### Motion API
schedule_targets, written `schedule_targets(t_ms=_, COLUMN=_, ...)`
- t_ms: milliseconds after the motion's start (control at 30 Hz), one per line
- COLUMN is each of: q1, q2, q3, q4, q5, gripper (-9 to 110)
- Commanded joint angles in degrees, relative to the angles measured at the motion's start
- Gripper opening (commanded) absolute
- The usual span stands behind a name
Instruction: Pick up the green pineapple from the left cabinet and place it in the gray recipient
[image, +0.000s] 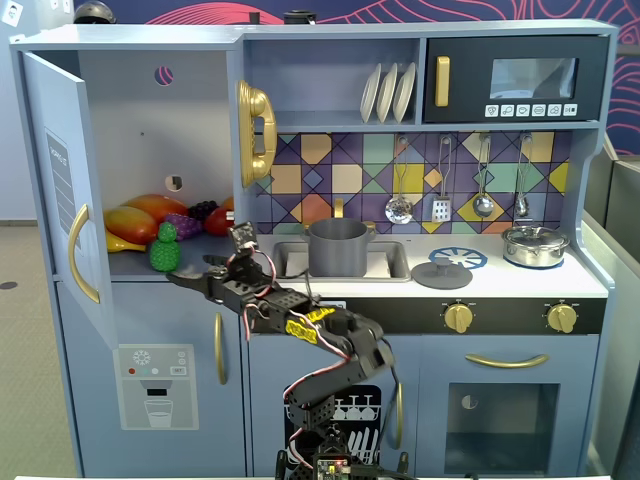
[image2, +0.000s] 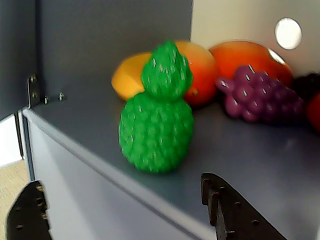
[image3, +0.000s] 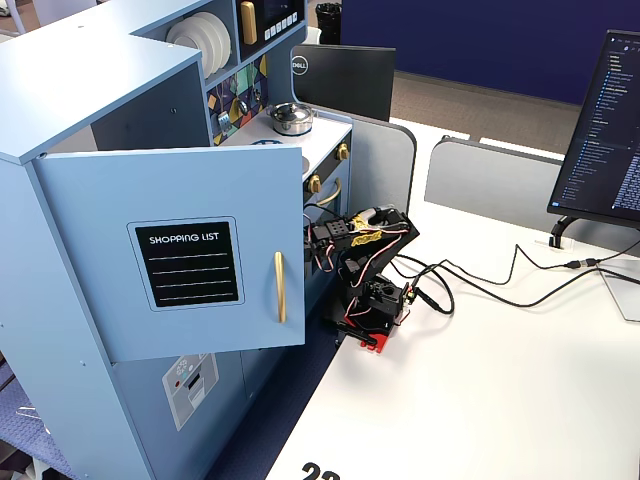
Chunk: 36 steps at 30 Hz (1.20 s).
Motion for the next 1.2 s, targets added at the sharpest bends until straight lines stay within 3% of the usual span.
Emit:
schedule_targets(t_ms=0, q1=1.76, q2=-5.19, q3=-8.26, q4=-3.6, q5=2.2, gripper=37)
schedule_targets(t_ms=300, q1=2.55, q2=-16.44, q3=-15.12, q4=-9.05, q5=10.11, gripper=39)
schedule_targets(t_ms=967, q1=1.32, q2=-35.24, q3=-30.67, q4=-10.28, q5=7.91, gripper=37)
schedule_targets(t_ms=1167, q1=-0.09, q2=-40.87, q3=-37.18, q4=-9.32, q5=6.24, gripper=29)
